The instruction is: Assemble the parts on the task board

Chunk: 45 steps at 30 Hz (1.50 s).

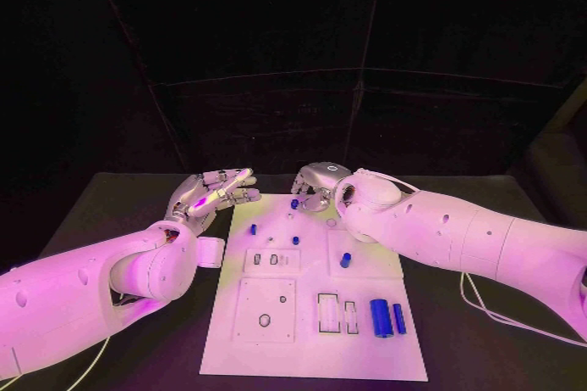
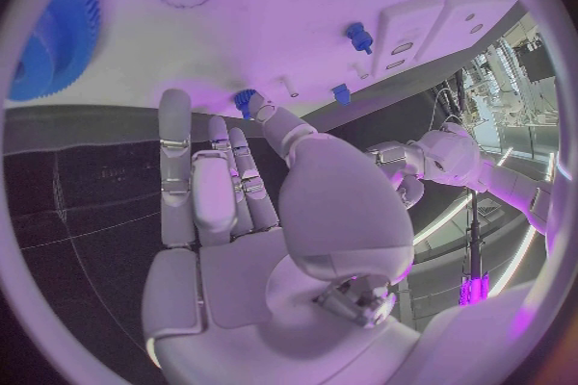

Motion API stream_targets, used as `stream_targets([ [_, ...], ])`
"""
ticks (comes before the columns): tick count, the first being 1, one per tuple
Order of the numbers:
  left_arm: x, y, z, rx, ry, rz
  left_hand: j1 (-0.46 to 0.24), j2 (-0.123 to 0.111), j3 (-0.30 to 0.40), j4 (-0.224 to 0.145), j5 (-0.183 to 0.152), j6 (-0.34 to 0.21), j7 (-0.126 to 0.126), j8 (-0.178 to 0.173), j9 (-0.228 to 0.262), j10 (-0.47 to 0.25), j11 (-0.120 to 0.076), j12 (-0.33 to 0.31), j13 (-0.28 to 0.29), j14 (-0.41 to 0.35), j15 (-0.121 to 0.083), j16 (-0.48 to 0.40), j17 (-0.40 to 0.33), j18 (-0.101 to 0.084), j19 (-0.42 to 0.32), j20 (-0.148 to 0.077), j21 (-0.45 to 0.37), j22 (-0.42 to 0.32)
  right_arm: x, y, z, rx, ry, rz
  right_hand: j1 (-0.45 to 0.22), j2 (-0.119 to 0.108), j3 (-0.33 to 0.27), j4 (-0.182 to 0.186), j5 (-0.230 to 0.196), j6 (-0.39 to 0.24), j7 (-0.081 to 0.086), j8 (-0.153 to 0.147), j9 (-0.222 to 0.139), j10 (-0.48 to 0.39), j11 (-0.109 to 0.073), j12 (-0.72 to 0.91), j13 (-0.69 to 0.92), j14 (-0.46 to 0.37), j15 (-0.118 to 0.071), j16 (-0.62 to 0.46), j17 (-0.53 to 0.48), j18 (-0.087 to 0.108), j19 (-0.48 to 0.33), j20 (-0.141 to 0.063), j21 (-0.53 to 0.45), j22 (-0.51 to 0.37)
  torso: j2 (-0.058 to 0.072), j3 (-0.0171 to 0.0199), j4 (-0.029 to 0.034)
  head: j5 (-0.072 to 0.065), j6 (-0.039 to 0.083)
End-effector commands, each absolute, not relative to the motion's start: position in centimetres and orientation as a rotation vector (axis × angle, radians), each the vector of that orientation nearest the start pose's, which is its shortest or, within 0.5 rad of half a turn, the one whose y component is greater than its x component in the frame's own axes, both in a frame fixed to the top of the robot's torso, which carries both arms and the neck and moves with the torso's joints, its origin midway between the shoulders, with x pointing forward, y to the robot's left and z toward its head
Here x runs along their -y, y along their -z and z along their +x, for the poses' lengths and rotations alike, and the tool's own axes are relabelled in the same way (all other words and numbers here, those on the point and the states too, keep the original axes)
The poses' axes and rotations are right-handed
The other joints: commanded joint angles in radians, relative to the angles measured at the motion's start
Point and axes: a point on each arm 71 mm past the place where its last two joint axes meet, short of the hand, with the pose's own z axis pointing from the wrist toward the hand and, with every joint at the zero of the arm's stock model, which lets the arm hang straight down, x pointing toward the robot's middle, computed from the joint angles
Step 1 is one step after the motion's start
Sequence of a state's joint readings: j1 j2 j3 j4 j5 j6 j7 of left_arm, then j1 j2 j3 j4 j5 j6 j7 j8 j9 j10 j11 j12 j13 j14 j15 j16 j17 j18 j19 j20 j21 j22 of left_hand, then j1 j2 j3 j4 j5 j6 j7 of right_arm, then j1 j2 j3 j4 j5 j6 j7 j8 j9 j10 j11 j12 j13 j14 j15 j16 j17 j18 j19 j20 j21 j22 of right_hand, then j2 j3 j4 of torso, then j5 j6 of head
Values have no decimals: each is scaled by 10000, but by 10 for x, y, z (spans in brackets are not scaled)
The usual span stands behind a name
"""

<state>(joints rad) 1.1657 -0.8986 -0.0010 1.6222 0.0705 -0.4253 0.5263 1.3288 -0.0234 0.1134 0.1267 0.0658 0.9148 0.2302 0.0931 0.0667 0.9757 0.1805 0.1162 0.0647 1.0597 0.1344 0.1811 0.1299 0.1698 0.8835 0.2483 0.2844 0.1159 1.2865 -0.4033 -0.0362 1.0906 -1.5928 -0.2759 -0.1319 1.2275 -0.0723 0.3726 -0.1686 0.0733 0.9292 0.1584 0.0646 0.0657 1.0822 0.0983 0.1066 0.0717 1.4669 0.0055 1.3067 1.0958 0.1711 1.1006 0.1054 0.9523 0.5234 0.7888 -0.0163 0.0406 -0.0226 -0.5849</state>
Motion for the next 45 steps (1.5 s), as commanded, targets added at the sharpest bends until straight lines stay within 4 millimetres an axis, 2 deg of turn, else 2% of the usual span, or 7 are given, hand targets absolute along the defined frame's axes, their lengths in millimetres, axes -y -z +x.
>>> stream_targets([
  [1, -218, 165, 473, -12284, 15797, -11482, 21, 95, 2, -48, -36, 51, 9, -36, -14, 55, 26, -70, -17, 19, 32, -47, 16, 133, 72, -1, -27, -18, 94, 153, 559, -15359, -5493, -3046, 70, -70, -13, 99, 69, 8, 36, 43, 28, -4, -1, 137, 14, 186, 63, -9, -3, 134, -28, 46, 23, -1, 1, 12, -22, 24, 6],
  [11, -221, 165, 472, -12275, 15766, -11490, 21, 95, 2, -48, -36, 51, 9, -36, -14, 55, 26, -70, -17, 19, 32, -47, 16, 133, 72, -1, -27, -18, 130, 138, 546, -15127, -6007, -1937, 238, -115, 63, 385, 343, 756, -48, 334, 131, 1539, -297, 1354, 381, 290, -155, 246, 328, 132, 175, -68, 286, 214, -3, 18, -71, -21, 64],
  [14, -222, 165, 472, -12278, 15755, -11496, 23, 97, 1, -60, -36, 54, 5, -41, -14, 58, 25, -73, -16, 16, 34, -55, 17, 133, 73, -1, -31, -21, 151, 133, 542, -15391, -6080, -1084, 23, -535, -361, 551, 619, 894, -282, 391, 128, 3066, -590, 2699, 1170, 490, -388, 786, 1216, 4, 627, -259, 798, 950, -9, 27, -93, -65, 106],
  [17, -223, 165, 472, -12278, 15745, -11500, 24, 100, 1, -69, -37, 61, -3, -41, -13, 64, 22, -74, -15, 16, 34, -60, 19, 133, 75, -1, -33, -24, 176, 131, 539, -15981, -6013, -153, -206, -621, -1538, 1375, 1447, 443, -331, 465, 82, 3832, -722, 10716, 9774, 810, -373, 2007, 3343, -318, 1559, -414, 1791, 2311, -20, 35, -147, -123, 126],
  [20, -223, 165, 472, -12294, 15763, -11502, 24, 100, 1, -69, -37, 61, -3, -41, -13, 64, 22, -74, -15, 16, 34, -60, 19, 133, 75, -1, -33, -24, 193, 132, 537, -16384, -5821, 305, -105, -731, -2335, 1812, 1417, 141, -175, 637, 95, 3855, -514, 12926, 12477, 827, -317, 2168, 3639, -553, 2262, -341, 2761, 3941, -25, 40, -191, -139, 124],
  [28, -221, 165, 473, -12340, 15814, -11506, 26, 109, 2, -84, -36, 74, -13, -43, -11, 79, 15, -74, -13, 18, 32, -68, 21, 134, 78, -1, -38, -29, 217, 137, 537, -17219, -5132, 897, 725, -629, -3176, 2595, 1709, -600, -9, 1014, 82, 3551, -293, 13208, 12805, 924, -173, 2415, 4189, -1158, 3770, -173, 4813, 7532, -17, 47, -172, -248, 119],
  [45, -219, 166, 474, -12393, 15857, -11519, 31, 120, 5, -103, -35, 89, -23, -45, -9, 97, 7, -73, -11, 19, 29, -78, 25, 135, 82, -1, -43, -34, 209, 147, 547, -18074, -4372, 236, 1196, -529, -3151, 2604, 1718, -1000, 52, 1168, 58, 3764, -229, 13512, 13246, 972, -100, 2519, 4437, -1209, 3882, -117, 5011, 7852, -9, 37, -131, -286, 21],
])
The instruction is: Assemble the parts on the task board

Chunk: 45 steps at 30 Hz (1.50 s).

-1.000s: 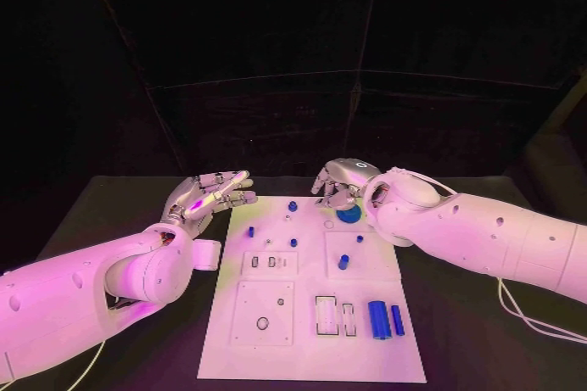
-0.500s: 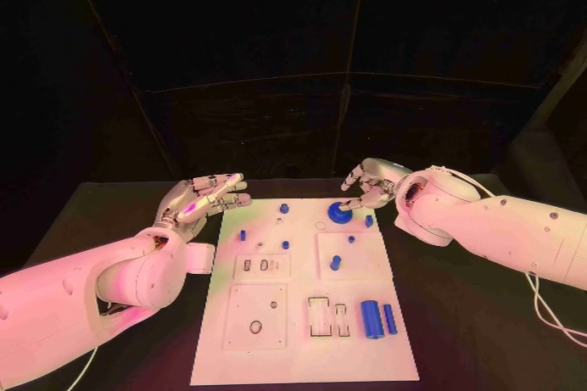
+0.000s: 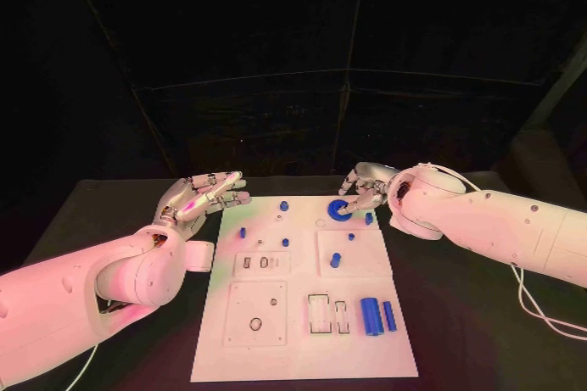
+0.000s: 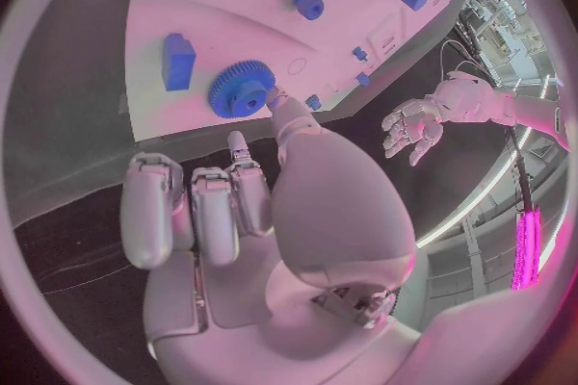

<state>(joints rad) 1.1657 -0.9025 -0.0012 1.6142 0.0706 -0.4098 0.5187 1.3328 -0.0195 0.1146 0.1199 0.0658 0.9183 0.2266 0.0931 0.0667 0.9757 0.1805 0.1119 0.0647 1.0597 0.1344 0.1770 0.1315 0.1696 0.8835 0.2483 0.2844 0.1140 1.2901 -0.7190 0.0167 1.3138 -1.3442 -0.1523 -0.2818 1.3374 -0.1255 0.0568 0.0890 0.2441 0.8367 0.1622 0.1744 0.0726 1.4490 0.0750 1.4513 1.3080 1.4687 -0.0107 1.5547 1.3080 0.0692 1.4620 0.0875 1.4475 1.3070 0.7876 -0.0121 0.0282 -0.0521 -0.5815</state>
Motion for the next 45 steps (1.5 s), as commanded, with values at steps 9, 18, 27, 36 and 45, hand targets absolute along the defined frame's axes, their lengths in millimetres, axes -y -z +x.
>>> stream_targets([
  [9, -219, 166, 474, -12397, 15860, -11520, -8, 81, -7, -35, -35, 53, 13, -45, -10, 96, 7, -31, -11, 19, 29, -37, 9, 137, 82, -1, -43, -15, 204, 149, 547, -18251, -4253, -161, 204, 49, 32, -2, -18, -64, 4, 169, 5, 92, -2, 77, 902, 958, 65, 49, 2337, -196, 273, 72, 86, 64, 3, -7, -9, 8, -20],
  [18, -220, 166, 474, -12396, 15844, -11525, -4, 91, -4, -52, -35, 62, 9, -49, -9, 106, 3, -34, -11, 20, 28, -45, 11, 138, 85, -2, -48, -20, 206, 150, 549, -18304, -4079, -212, 312, 193, 97, -54, -11, 40, -20, 341, 37, 81, -20, 79, 912, 956, 54, 47, 2329, -200, 272, 71, 109, 102, 7, -5, -10, -10, -40],
  [27, -220, 167, 475, -12395, 15832, -11530, -4, 91, -4, -52, -35, 62, 9, -49, -9, 106, 3, -34, -11, 20, 28, -45, 11, 138, 85, -2, -48, -20, 203, 149, 548, -18161, -4138, -288, 640, 589, 461, -342, -425, 359, -48, 710, 82, 84, -54, 83, 947, 953, 29, 44, 2323, -199, 252, 53, 125, 115, 9, -3, -16, -3, -113],
  [36, -220, 167, 475, -12399, 15828, -11533, -4, 91, -4, -52, -35, 62, 9, -49, -9, 106, 3, -34, -11, 20, 28, -45, 11, 138, 85, -2, -48, -20, 194, 141, 547, -17085, -4004, -608, 740, 985, 954, -560, -713, 1250, -311, 1205, 166, 255, -282, 213, 1162, 961, -143, 58, 2359, -206, 268, -74, 167, 189, 8, -2, -12, -57, -117],
  [45, -221, 167, 475, -12417, 15827, -11543, -4, 98, -3, -68, -35, 69, 8, -55, -10, 112, 2, -39, -11, 20, 26, -55, 14, 138, 88, -3, -53, -25, 182, 131, 537, -15935, -4300, -946, 648, 1078, 1511, -745, -504, 1606, -467, 1259, 99, 356, -432, 268, 1284, 974, -291, 78, 2414, -225, 301, -232, 207, 274, 0, -6, -9, -30, -82],
])
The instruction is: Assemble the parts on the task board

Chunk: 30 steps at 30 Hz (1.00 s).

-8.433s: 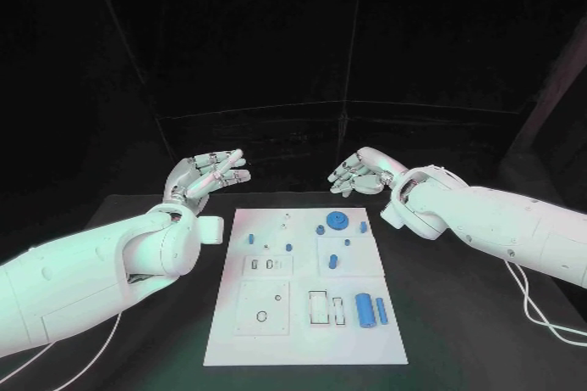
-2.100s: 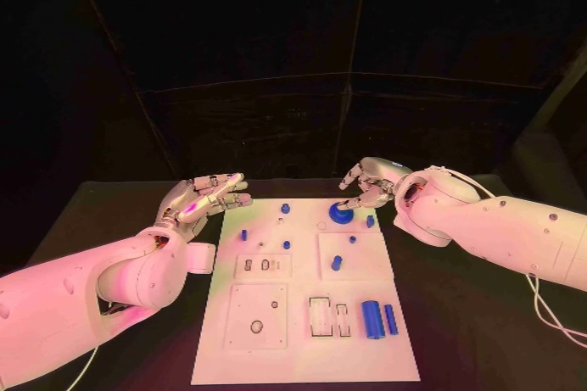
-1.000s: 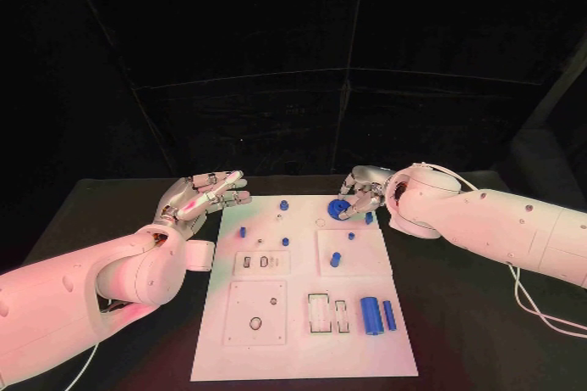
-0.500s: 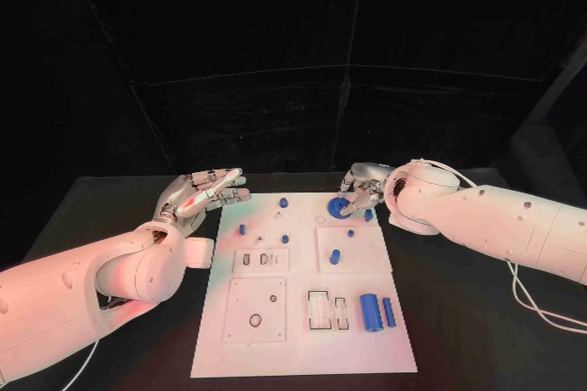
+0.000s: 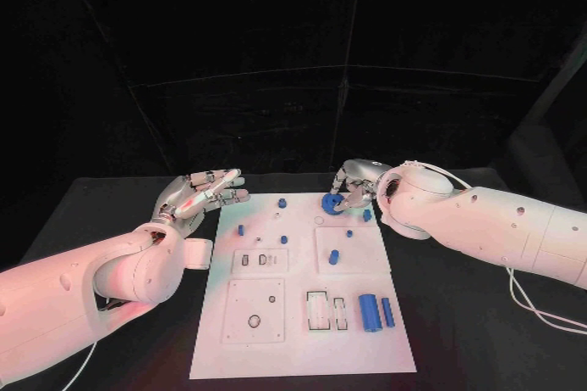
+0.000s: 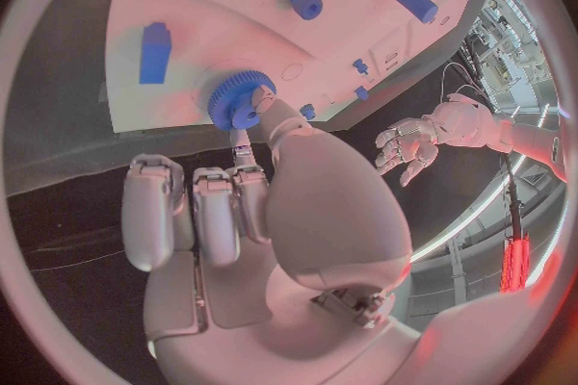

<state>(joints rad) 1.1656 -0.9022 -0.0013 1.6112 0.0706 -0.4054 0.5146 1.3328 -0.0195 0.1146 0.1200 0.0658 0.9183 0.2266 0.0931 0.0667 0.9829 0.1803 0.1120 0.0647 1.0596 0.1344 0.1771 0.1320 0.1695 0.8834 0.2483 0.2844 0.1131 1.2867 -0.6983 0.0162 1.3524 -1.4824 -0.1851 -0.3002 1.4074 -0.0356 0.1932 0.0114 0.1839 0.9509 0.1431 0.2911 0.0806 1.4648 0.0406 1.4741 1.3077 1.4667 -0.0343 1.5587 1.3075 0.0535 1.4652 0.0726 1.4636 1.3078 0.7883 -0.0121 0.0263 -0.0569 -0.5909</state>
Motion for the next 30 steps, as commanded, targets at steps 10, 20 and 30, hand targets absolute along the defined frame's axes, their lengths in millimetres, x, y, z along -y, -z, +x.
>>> stream_targets([
  [10, -221, 167, 474, -12441, 15845, -11549, -4, 98, -3, -68, -35, 69, 8, -55, -10, 40, 4, -39, -12, 20, 26, -56, 8, 139, 88, -3, -53, -17, 142, 121, 511, -15431, -5314, -1557, -371, 58, 364, 53, 227, 453, -254, -69, -79, 219, -75, 36, 1307, 994, -55, 38, 2420, -70, 269, -98, 42, 259, -7, -11, 20, 77, 11],
  [20, -220, 167, 474, -12461, 15879, -11546, -3, 99, -3, -70, -35, 70, 8, -56, -10, 41, 4, -40, -12, 20, 26, -57, 9, 139, 89, -3, -54, -17, 99, 124, 510, -15390, -5481, -2179, -505, 11, 438, 80, 205, 437, -240, -143, -111, 198, -63, 4, 1274, 992, -47, 33, 2409, -67, 265, -93, 33, 244, 4, -11, 31, 219, -21],
  [30, -219, 167, 474, -12486, 15904, -11549, -1, 104, -3, -86, -35, 72, 9, -62, -11, 44, 5, -46, -13, 20, 26, -66, 11, 139, 91, -3, -59, -22, 70, 142, 515, -15883, -5167, -2720, -684, -52, 538, 121, 90, 376, -202, -280, -145, 161, -31, -47, 1222, 988, -23, 26, 2394, -62, 255, -74, 16, 216, 8, -7, 29, 309, -43],
])
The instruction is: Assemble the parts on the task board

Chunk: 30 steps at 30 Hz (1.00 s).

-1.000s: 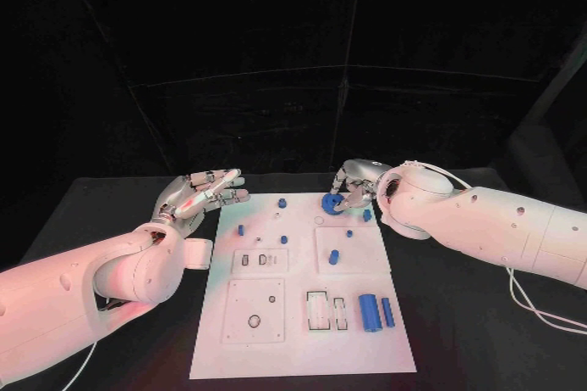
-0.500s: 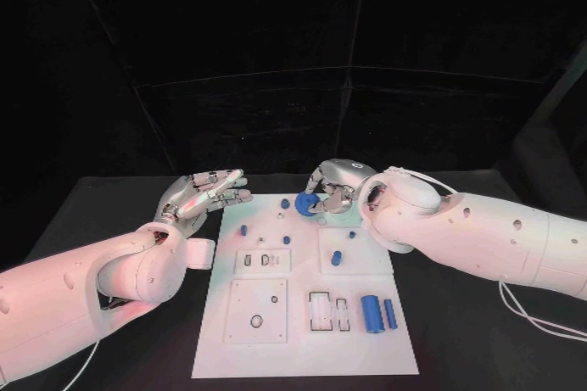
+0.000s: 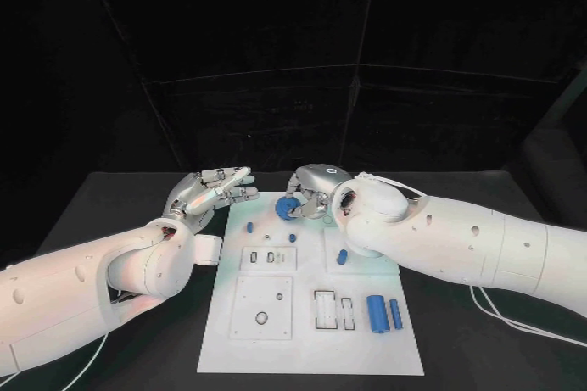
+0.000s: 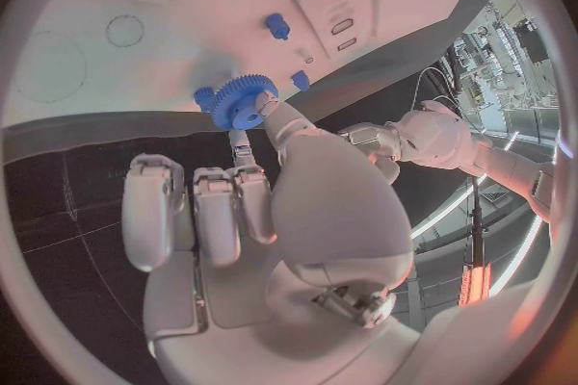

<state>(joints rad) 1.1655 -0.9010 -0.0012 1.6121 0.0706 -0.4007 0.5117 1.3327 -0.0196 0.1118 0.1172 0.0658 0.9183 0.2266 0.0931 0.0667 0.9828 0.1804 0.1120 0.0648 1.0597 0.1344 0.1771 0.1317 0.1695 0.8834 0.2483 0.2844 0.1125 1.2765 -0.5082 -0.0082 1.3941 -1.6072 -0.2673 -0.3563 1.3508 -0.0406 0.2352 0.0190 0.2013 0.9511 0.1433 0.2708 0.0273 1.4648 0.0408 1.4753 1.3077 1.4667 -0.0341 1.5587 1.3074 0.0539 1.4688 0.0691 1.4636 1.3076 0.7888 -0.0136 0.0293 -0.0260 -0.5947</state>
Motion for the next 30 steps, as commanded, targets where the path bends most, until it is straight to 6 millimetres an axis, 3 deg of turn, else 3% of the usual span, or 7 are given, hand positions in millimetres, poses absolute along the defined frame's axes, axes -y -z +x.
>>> stream_targets([
  [1, -218, 167, 474, -12491, 15908, -11550, -1, 104, 25, -58, -35, 73, 9, -62, -11, 45, 4, -46, -13, 20, 26, -67, 14, 138, 91, -3, -59, -16, 69, 143, 516, -15932, -5142, -2760, -132, -8, 130, 46, -109, 368, -199, -93, 386, 156, -29, -66, 1216, 987, -21, 25, 2392, -66, 217, -36, 14, 213, 5, 6, 11, -12, -7],
  [13, -218, 167, 474, -12507, 15924, -11551, -1, 104, 25, -58, -35, 73, 9, -62, -11, 45, 4, -46, -13, 20, 26, -67, 14, 138, 91, -3, -59, -16, 60, 149, 521, -15944, -4797, -2838, -288, -124, 185, 63, -238, 261, -139, -250, 372, 116, 22, -116, 1167, 988, 18, 26, 2396, -64, 211, -3, 3, 201, -2, 17, -27, 91, -66],
  [17, -218, 167, 474, -12519, 15929, -11555, -1, 104, 25, -58, -35, 73, 9, -62, -11, 45, 4, -46, -13, 20, 26, -67, 14, 138, 91, -3, -59, -16, 58, 151, 522, -16140, -4613, -2934, -468, -259, 171, 114, -543, 18, -43, -462, 361, 16, 106, -232, 1028, 983, 86, 16, 2374, -58, 194, 52, -20, 160, 1, 17, -29, 104, -76],
  [19, -218, 167, 474, -12525, 15921, -11561, -1, 104, 25, -58, -35, 73, 9, -62, -11, 45, 4, -46, -13, 20, 26, -67, 14, 138, 91, -3, -59, -16, 58, 153, 523, -16281, -4514, -2975, -661, -401, 72, 204, -669, -226, 27, -626, 353, -107, 171, -371, 859, 976, 141, 4, 2344, -53, 180, 98, -38, 129, 0, 15, -27, 97, -78],
  [22, -218, 167, 474, -12528, 15915, -11565, -1, 104, 25, -58, -35, 73, 9, -62, -11, 45, 4, -46, -13, 20, 26, -67, 14, 138, 91, -3, -59, -16, 58, 154, 524, -16412, -4425, -2987, -976, -618, -214, 413, -458, -889, 175, -1022, 353, -226, 306, -502, 704, 971, 255, -5, 2326, -50, 165, 197, -54, 104, -3, 11, -32, 87, -75],
  [30, -218, 167, 474, -12530, 15906, -11569, -1, 104, 25, -58, -35, 73, 9, -62, -11, 45, 4, -46, -13, 20, 26, -67, 14, 138, 91, -3, -59, -16, 59, 156, 524, -16639, -4406, -3001, -1187, -802, -662, 926, -527, -1071, 267, -1158, 399, -278, 407, -551, 652, 971, 359, -4, 2329, -42, 153, 323, -60, 92, -1, 18, -27, 95, -100],
])
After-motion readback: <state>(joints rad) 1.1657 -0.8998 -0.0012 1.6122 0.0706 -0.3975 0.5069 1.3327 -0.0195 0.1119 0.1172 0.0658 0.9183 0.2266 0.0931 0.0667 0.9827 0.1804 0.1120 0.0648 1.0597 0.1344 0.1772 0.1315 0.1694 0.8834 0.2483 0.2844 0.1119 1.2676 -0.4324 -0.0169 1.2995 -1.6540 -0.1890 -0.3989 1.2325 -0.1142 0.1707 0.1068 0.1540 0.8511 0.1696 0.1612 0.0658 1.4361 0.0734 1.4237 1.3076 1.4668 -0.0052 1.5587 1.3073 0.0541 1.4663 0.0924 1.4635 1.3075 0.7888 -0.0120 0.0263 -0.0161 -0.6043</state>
